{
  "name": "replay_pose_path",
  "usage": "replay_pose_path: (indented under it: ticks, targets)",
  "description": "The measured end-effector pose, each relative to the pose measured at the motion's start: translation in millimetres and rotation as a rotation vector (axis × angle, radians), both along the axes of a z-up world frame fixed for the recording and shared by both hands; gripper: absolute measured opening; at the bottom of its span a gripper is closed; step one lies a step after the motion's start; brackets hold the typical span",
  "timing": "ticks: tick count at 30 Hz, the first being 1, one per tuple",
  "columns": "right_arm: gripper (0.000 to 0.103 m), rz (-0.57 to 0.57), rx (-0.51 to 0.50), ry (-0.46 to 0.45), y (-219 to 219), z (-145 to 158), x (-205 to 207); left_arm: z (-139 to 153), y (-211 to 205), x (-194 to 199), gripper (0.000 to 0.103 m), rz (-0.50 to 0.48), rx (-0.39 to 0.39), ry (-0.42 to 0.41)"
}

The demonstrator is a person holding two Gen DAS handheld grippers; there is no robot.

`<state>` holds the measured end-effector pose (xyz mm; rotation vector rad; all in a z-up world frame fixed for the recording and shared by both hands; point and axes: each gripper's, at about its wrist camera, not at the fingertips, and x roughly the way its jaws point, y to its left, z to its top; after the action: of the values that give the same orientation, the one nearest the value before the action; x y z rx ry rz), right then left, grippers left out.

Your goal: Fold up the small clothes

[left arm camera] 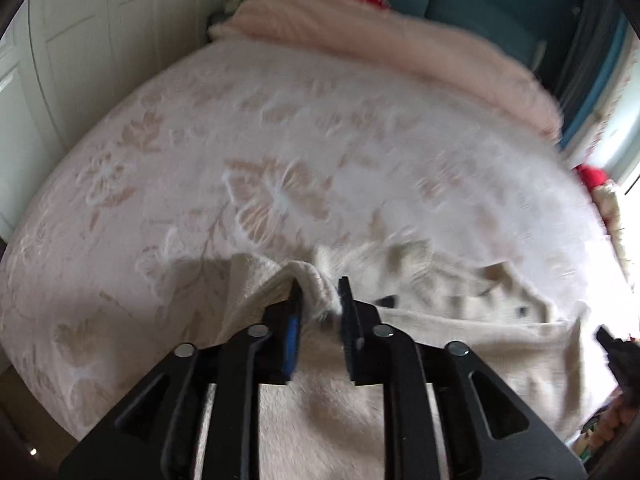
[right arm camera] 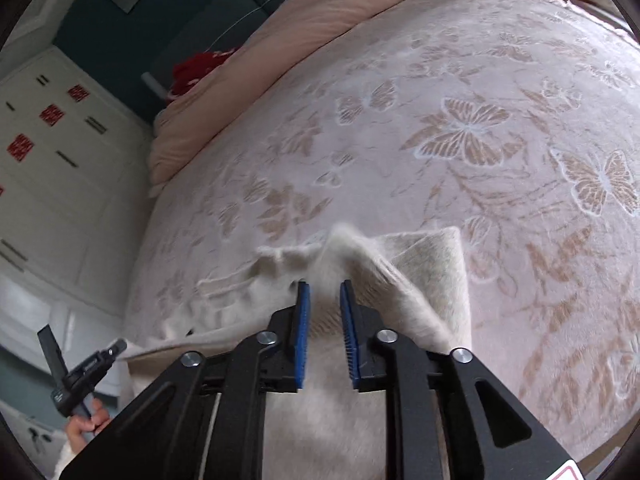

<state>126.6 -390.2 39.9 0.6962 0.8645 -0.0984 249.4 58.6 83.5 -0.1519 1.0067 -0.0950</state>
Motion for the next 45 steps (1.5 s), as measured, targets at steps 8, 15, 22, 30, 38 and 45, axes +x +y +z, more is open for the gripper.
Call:
replay_pose_path:
  ticks: [8, 15, 22, 30, 38, 45]
  targets:
    - [0.074, 0.072, -0.179, -0.048, 3.0, 13.0, -17.8, 7.3, 35.4, -23.5, 0.089, -0.070, -0.052, -0.103]
    - [0.030, 0.127, -0.136, 0.113, 2.8, -51.3, 4.8, -49.4, 30.3, 1.1, 0.038, -0.087, -0.103, 0.087]
    - [0.007, 0.091, -0.129, -0.087, -0.3, 23.2, -17.3, -3.2, 43.4, -2.7, 0.008, -0.048, -0.178, -0.031]
    - [0.010, 0.027, -0.136, 0.082, -32.5, -23.4, 37.5, -31.5, 15.2, 55.1, 0.014, -0.029, -0.023, 0.061]
    - [0.015, 0.093, -0.221, -0.071, 33.5, 19.5, -16.7, -2.3, 11.2, -5.7, 0.019, -0.064, -0.046, -0.031]
    - [0.014, 0.418, -0.211, 0.035, 163.2, -25.3, 11.2, -28.5, -64.5, -43.3, 0.037, -0.187, 0.030, 0.008]
